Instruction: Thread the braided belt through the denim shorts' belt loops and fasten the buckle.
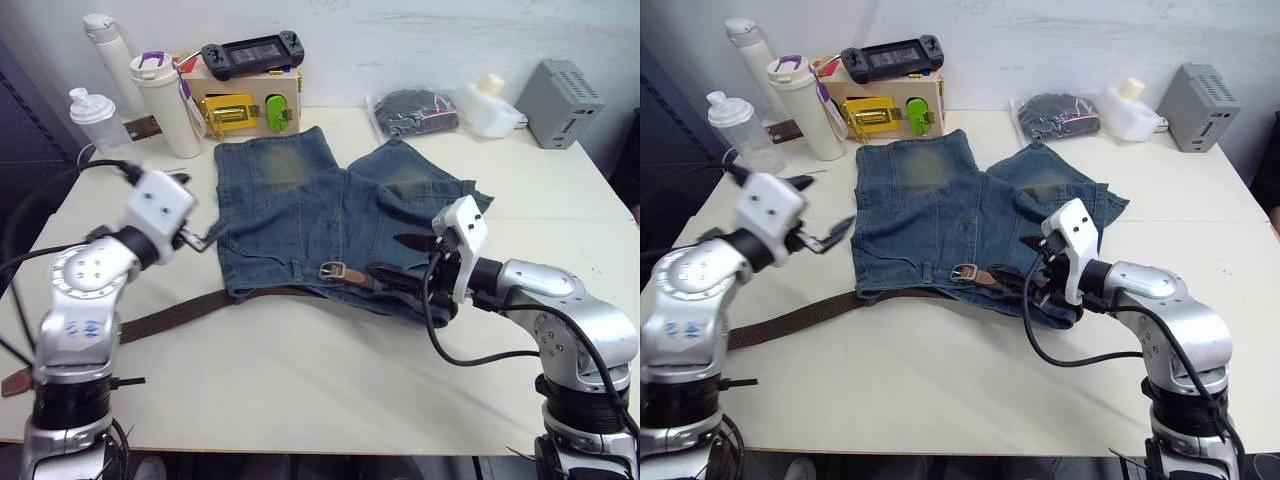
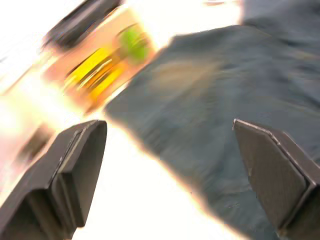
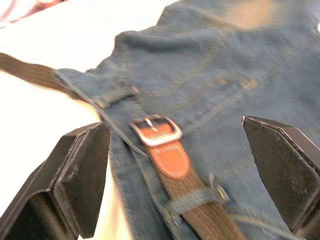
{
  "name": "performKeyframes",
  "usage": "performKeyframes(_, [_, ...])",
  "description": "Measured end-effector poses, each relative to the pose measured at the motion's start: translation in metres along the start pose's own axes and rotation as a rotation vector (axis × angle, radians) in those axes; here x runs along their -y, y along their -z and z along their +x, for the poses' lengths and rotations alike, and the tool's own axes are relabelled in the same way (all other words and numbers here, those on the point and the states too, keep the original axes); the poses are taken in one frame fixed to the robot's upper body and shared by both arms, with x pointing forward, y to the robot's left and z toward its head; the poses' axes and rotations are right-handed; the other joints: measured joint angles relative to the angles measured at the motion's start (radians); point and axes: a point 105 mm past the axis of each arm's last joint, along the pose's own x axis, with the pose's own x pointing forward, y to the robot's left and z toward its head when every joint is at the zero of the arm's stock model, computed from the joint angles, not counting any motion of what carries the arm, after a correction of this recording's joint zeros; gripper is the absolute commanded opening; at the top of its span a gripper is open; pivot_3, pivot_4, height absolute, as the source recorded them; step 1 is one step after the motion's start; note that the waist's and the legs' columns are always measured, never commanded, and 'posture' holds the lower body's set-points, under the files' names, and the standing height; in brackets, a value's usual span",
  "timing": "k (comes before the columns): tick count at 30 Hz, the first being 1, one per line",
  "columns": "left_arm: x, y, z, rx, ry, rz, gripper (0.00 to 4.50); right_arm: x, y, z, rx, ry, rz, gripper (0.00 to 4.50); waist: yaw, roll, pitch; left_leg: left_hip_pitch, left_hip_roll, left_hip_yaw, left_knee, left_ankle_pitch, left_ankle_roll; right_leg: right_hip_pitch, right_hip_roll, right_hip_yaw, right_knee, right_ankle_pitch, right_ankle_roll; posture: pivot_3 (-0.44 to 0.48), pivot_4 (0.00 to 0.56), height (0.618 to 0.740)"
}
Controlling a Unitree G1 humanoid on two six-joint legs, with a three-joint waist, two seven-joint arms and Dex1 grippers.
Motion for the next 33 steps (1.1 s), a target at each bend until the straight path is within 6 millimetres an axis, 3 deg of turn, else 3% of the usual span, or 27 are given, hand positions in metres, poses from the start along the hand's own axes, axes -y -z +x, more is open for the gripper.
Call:
performKeyframes(1, [-0.005, 0.004, -0.006, -0.01, -0.041, -0.055, 4.41, -0.001, 0.0, 0.001, 0.0, -0.007, 0.0, 4.5, 0.0, 0.0, 0.0, 0.001, 0.0, 0.0, 0.0, 0.0, 0.0, 0.001, 0.0, 0.0, -0.001, 0.0, 0.0, 0.0, 0.15, 0.74])
performKeyframes(3, [-0.022, 0.027, -0.037, -0.091, -0.2, -0.344, 4.41, -0.01, 0.004, 0.011, -0.006, -0.053, -0.003, 4.5, 0.002, -0.004, 0.003, 0.001, 0.001, -0.001, 0.001, 0.0, 0.0, 0.003, 0.001, -0.001, -0.001, 0.0, 0.0, 0.0, 0.15, 0.74])
performKeyframes(5, [-0.02, 0.047, -0.055, -0.16, -0.263, -0.525, 4.41, -0.02, 0.008, 0.02, -0.014, -0.096, 0.0, 4.5, 0.004, -0.005, 0.004, 0.002, 0.001, -0.002, 0.001, 0.0, 0.0, 0.006, 0.001, -0.001, -0.005, 0.0, 0.0, 0.0, 0.15, 0.74])
performKeyframes(7, [-0.009, 0.064, -0.069, -0.185, -0.33, -0.743, 4.41, -0.031, 0.012, 0.029, -0.026, -0.148, -0.007, 4.5, 0.013, -0.006, 0.004, 0.003, 0.0, -0.004, 0.002, 0.0, 0.0, 0.011, 0.002, -0.001, -0.012, 0.0, 0.0, 0.0, 0.15, 0.74])
performKeyframes(9, [0.019, 0.079, -0.075, -0.206, -0.366, -0.924, 4.41, -0.043, 0.015, 0.037, -0.035, -0.215, -0.021, 4.5, 0.032, -0.01, 0.006, 0.003, 0.0, -0.004, 0.005, 0.0, 0.0, 0.014, 0.002, -0.001, -0.017, 0.001, 0.001, 0.0, 0.15, 0.74])
performKeyframes(11, [0.034, 0.084, -0.075, -0.209, -0.41, -1.027, 4.41, -0.046, 0.016, 0.042, -0.04, -0.248, -0.037, 4.5, 0.039, -0.016, 0.008, 0.002, 0.001, -0.005, 0.006, 0.0, 0.0, 0.015, 0.003, -0.002, -0.02, 0.001, 0.001, 0.0, 0.15, 0.74])
performKeyframes(13, [0.028, 0.082, -0.074, -0.184, -0.532, -1.099, 4.41, -0.047, 0.018, 0.044, -0.048, -0.261, -0.055, 4.5, 0.043, -0.018, 0.009, 0.003, 0.002, -0.003, 0.007, -0.001, -0.001, 0.016, 0.005, -0.002, -0.023, 0.001, 0.001, 0.0, 0.15, 0.74])
performKeyframes(19, [0.011, 0.125, -0.124, -0.322, -0.921, -1.185, 4.41, -0.043, 0.022, 0.047, -0.058, -0.266, -0.078, 4.5, 0.024, -0.017, 0.01, 0.004, 0.006, 0.002, 0.001, -0.001, -0.001, 0.017, 0.008, -0.002, -0.025, 0.001, 0.001, 0.0, 0.15, 0.74])
performKeyframes(22, [0.01, 0.134, -0.138, -0.342, -0.998, -1.215, 4.41, -0.046, 0.022, 0.049, -0.057, -0.281, -0.082, 4.5, 0.029, -0.017, 0.01, 0.004, 0.007, 0.001, 0.003, -0.001, -0.002, 0.017, 0.008, -0.002, -0.025, 0.001, 0.001, 0.0, 0.15, 0.74])
performKeyframes(24, [0.009, 0.135, -0.138, -0.337, -0.999, -1.23, 4.41, -0.047, 0.018, 0.053, -0.041, -0.284, -0.085, 4.5, 0.033, -0.017, 0.01, 0.004, 0.006, 0.0, 0.004, -0.001, -0.002, 0.017, 0.008, -0.002, -0.026, 0.001, 0.001, 0.0, 0.15, 0.74])
performKeyframes(26, [0.001, 0.136, -0.125, -0.313, -0.96, -1.28, 4.41, -0.048, 0.015, 0.055, -0.023, -0.279, -0.088, 4.5, 0.042, -0.017, 0.01, 0.005, 0.006, -0.001, 0.005, -0.002, -0.002, 0.017, 0.008, -0.002, -0.026, 0.001, 0.001, 0.0, 0.15, 0.74])
performKeyframes(33, [-0.042, 0.145, -0.09, -0.333, -0.802, -1.305, 4.41, -0.046, 0.012, 0.06, -0.004, -0.231, -0.082, 4.5, 0.04, -0.013, 0.01, 0.006, 0.006, -0.001, 0.003, -0.001, -0.004, 0.012, 0.007, -0.002, -0.016, 0.001, 0.001, 0.0, 0.15, 0.74])
